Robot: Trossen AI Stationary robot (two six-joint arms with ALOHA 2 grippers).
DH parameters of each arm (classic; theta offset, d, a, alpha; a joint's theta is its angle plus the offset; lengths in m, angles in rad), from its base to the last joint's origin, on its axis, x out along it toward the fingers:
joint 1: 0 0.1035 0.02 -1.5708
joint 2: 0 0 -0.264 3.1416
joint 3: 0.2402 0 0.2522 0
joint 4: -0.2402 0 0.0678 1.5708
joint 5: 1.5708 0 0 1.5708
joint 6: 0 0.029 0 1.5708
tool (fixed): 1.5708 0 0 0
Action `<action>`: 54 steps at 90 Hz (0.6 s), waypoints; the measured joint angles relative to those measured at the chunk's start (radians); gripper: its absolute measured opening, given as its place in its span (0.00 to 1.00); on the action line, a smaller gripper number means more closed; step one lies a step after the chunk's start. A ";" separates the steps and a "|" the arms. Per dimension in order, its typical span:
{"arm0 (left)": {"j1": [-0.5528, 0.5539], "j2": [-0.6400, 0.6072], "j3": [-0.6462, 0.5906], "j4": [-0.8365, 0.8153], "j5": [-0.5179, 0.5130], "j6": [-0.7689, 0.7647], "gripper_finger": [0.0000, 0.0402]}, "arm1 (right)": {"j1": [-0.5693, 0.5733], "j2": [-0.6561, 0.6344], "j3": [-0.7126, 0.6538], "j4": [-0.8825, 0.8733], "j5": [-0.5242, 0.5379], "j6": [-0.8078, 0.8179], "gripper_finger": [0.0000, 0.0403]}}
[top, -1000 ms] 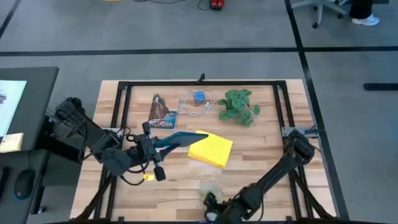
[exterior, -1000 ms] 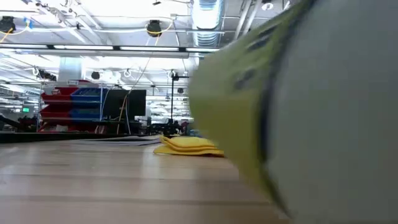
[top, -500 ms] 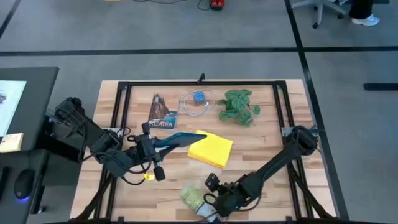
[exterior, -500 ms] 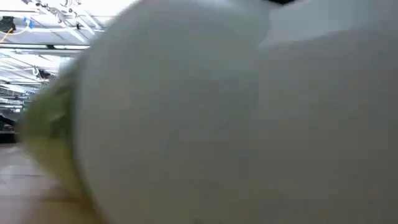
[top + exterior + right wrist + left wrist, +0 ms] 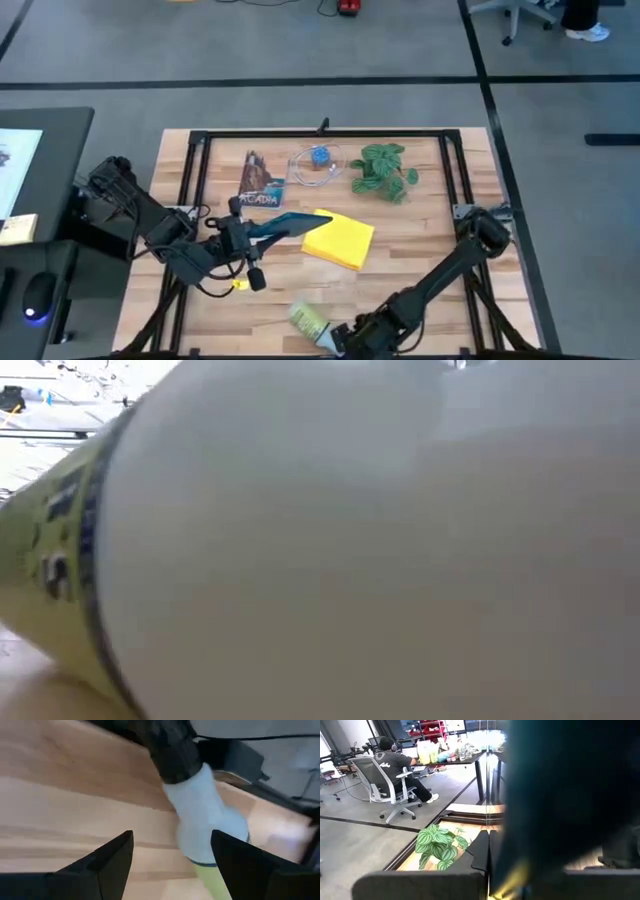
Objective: Apply microfiber cloth
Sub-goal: Spray the blue tablet using the cleaning bottle
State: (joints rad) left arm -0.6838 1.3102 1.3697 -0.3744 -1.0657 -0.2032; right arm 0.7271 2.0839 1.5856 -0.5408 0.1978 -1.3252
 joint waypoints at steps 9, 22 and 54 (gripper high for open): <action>0.000 0.000 0.000 -0.001 0.000 -0.001 0.02 | 0.016 0.010 0.000 0.026 0.027 -0.072 0.63; 0.000 0.000 0.000 -0.004 0.000 -0.002 0.02 | 0.047 0.013 0.000 0.040 0.030 -0.142 0.63; 0.001 0.000 0.000 -0.020 0.002 -0.009 0.02 | 0.035 0.102 0.000 0.147 -0.017 -0.209 0.63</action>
State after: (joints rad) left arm -0.6827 1.3102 1.3697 -0.3940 -1.0641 -0.2120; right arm 0.7622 2.1855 1.5856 -0.3939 0.1813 -1.5341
